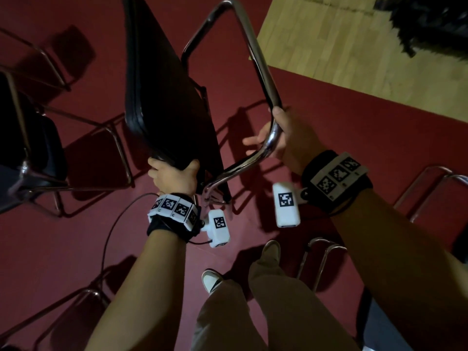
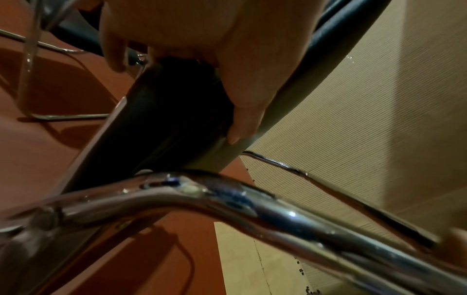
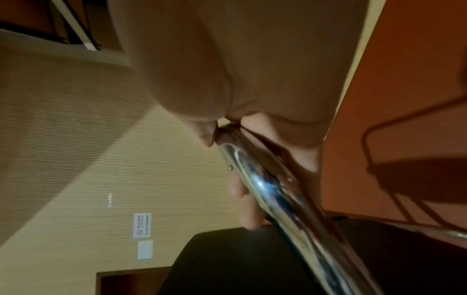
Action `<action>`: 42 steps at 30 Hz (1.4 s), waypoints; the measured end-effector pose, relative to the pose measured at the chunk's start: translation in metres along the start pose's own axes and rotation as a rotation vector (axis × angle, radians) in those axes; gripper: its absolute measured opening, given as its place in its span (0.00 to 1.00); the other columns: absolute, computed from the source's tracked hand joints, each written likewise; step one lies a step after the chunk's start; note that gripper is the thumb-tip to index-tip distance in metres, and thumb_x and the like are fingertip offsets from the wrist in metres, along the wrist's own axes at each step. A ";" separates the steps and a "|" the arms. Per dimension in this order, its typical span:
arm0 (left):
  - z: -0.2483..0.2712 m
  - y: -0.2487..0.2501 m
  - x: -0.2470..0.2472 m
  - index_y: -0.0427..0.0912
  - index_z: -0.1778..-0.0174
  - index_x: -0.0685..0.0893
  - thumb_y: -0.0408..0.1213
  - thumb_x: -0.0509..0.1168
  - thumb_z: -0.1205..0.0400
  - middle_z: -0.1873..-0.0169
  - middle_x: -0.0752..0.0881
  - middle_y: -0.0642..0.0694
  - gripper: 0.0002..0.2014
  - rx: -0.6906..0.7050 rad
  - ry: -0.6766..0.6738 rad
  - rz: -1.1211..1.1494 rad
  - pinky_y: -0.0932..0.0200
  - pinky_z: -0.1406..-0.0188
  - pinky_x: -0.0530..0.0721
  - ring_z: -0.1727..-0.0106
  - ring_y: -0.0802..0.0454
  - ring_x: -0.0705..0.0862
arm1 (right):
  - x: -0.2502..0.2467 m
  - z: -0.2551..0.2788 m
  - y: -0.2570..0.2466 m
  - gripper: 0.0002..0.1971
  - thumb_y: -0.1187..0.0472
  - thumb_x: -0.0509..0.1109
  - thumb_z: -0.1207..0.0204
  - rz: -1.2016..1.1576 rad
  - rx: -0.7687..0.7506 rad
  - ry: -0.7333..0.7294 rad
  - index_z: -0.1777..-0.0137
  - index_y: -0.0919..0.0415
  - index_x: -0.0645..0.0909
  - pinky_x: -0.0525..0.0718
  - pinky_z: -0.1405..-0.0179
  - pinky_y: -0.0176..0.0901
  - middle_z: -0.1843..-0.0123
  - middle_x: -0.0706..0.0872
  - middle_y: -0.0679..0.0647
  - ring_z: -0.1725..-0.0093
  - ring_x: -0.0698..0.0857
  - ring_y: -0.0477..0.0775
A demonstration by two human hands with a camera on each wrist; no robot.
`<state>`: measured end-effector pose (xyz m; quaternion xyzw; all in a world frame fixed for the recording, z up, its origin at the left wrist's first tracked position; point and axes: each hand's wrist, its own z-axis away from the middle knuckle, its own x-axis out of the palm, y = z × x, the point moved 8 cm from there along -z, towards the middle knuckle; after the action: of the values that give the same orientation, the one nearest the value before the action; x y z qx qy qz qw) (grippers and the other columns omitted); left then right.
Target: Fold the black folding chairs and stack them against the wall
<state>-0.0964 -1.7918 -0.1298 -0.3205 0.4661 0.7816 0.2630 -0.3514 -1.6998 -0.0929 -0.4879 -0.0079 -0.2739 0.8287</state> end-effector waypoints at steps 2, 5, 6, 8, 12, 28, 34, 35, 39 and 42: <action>0.000 0.002 -0.001 0.34 0.14 0.51 0.49 0.78 0.26 0.23 0.65 0.30 0.55 0.015 -0.008 -0.013 0.37 0.27 0.72 0.23 0.31 0.69 | 0.008 0.003 -0.006 0.19 0.51 0.52 0.11 -0.041 -0.023 0.015 0.57 0.62 0.75 0.73 0.45 0.91 0.62 0.84 0.70 0.46 0.88 0.78; 0.001 0.008 -0.001 0.33 0.14 0.50 0.49 0.79 0.26 0.22 0.64 0.30 0.56 0.031 -0.018 -0.036 0.37 0.26 0.71 0.22 0.31 0.68 | 0.020 0.007 -0.018 0.09 0.57 0.50 0.09 -0.123 -0.030 -0.007 0.51 0.58 0.64 0.84 0.50 0.80 0.53 0.83 0.73 0.47 0.88 0.77; 0.001 0.009 -0.001 0.32 0.14 0.49 0.49 0.79 0.26 0.22 0.64 0.30 0.56 0.036 -0.022 -0.045 0.37 0.26 0.71 0.22 0.31 0.68 | 0.022 0.008 -0.020 0.08 0.58 0.51 0.09 -0.137 -0.029 -0.024 0.51 0.58 0.64 0.84 0.51 0.79 0.52 0.83 0.74 0.47 0.88 0.78; 0.000 0.009 -0.002 0.32 0.14 0.49 0.50 0.79 0.27 0.22 0.64 0.30 0.56 0.047 -0.029 -0.059 0.37 0.26 0.71 0.22 0.31 0.68 | 0.027 0.007 -0.022 0.08 0.61 0.53 0.10 -0.122 -0.015 -0.060 0.52 0.60 0.62 0.85 0.51 0.78 0.50 0.82 0.77 0.46 0.88 0.79; 0.000 0.007 -0.004 0.34 0.14 0.48 0.52 0.79 0.27 0.21 0.63 0.31 0.57 0.067 -0.053 -0.104 0.33 0.25 0.71 0.21 0.31 0.67 | 0.033 0.004 -0.021 0.06 0.64 0.58 0.14 0.027 0.029 -0.114 0.46 0.61 0.62 0.86 0.46 0.71 0.51 0.86 0.76 0.47 0.89 0.76; 0.006 0.009 -0.008 0.49 0.34 0.74 0.72 0.82 0.51 0.39 0.84 0.52 0.53 0.126 -0.241 0.158 0.50 0.35 0.85 0.38 0.51 0.86 | 0.016 0.004 -0.022 0.20 0.44 0.62 0.15 0.215 0.032 0.128 0.50 0.64 0.78 0.91 0.66 0.53 0.57 0.85 0.59 0.63 0.89 0.61; 0.021 0.017 -0.004 0.43 0.31 0.77 0.58 0.82 0.33 0.40 0.84 0.53 0.40 0.220 -0.218 0.177 0.60 0.44 0.78 0.41 0.53 0.83 | 0.017 0.007 -0.021 0.20 0.47 0.62 0.14 0.062 0.028 0.132 0.44 0.67 0.77 0.82 0.38 0.72 0.42 0.86 0.65 0.42 0.88 0.69; 0.023 0.018 -0.002 0.43 0.31 0.77 0.60 0.82 0.35 0.40 0.85 0.52 0.41 0.223 -0.215 0.169 0.59 0.43 0.80 0.41 0.52 0.84 | 0.018 0.007 -0.021 0.20 0.46 0.62 0.14 0.056 0.031 0.122 0.44 0.66 0.78 0.82 0.37 0.73 0.40 0.86 0.65 0.42 0.87 0.68; 0.032 0.020 0.006 0.49 0.35 0.79 0.68 0.80 0.44 0.43 0.88 0.53 0.44 0.237 -0.233 0.135 0.52 0.40 0.85 0.42 0.52 0.87 | 0.028 0.006 -0.023 0.20 0.44 0.65 0.17 0.070 -0.013 0.127 0.43 0.63 0.81 0.79 0.30 0.68 0.37 0.85 0.60 0.36 0.85 0.64; 0.044 0.027 0.014 0.54 0.36 0.81 0.68 0.79 0.46 0.44 0.89 0.57 0.43 0.246 -0.259 0.160 0.54 0.41 0.85 0.44 0.55 0.87 | 0.020 0.005 -0.024 0.31 0.31 0.69 0.35 0.059 -0.034 0.197 0.44 0.56 0.85 0.76 0.28 0.67 0.38 0.87 0.54 0.34 0.84 0.59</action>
<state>-0.1360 -1.7628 -0.1093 -0.1448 0.5443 0.7720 0.2947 -0.3439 -1.7138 -0.0653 -0.4727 0.0929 -0.2960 0.8248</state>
